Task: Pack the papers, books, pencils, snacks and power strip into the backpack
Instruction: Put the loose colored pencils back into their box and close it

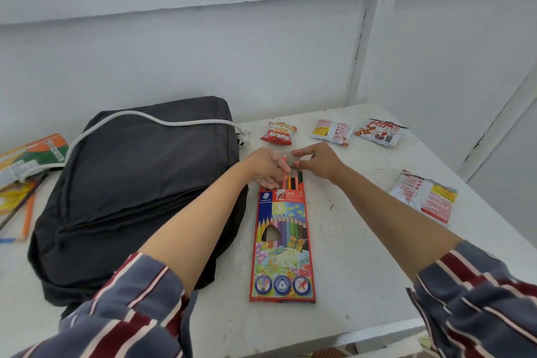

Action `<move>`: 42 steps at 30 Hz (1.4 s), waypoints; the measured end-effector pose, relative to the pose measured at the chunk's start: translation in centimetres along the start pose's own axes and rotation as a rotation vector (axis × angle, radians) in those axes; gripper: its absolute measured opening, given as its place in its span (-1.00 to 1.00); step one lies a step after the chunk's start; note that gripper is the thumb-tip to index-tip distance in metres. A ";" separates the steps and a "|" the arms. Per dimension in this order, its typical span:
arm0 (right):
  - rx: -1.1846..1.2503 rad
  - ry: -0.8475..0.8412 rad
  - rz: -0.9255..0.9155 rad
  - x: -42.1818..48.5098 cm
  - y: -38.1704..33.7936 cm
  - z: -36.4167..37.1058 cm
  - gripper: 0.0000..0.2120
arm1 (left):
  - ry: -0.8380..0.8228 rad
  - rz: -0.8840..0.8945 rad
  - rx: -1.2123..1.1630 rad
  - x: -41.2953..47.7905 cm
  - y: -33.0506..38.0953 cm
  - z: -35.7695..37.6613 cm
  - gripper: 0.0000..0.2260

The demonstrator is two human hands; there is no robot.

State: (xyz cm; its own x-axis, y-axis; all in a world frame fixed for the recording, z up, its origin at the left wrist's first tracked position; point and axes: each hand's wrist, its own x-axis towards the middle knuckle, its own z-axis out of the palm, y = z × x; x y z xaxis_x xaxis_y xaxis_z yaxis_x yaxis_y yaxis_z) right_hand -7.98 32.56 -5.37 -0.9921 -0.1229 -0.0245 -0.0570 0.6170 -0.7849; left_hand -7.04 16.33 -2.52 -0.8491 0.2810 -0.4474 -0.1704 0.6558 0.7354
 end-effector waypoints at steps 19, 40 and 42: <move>-0.020 0.015 -0.034 0.1 0.2 0.4 -0.62 | -0.043 -0.006 0.186 -0.6 0.6 0.4 -0.88; -0.054 0.000 -0.039 -0.5 -0.6 0.2 -0.63 | -0.226 -0.112 0.295 -1.8 2.2 0.3 -0.86; -0.055 -0.004 -0.030 -0.5 -0.5 0.2 -0.62 | -0.190 -0.109 0.320 -1.9 2.2 0.3 -0.89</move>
State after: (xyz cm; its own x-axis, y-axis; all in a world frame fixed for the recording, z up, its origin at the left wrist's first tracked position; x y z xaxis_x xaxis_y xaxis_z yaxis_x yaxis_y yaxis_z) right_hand -7.45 32.18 -5.12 -0.9894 -0.1448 -0.0041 -0.0927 0.6548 -0.7501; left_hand -5.68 17.47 -0.23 -0.7216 0.3027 -0.6226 -0.0648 0.8659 0.4961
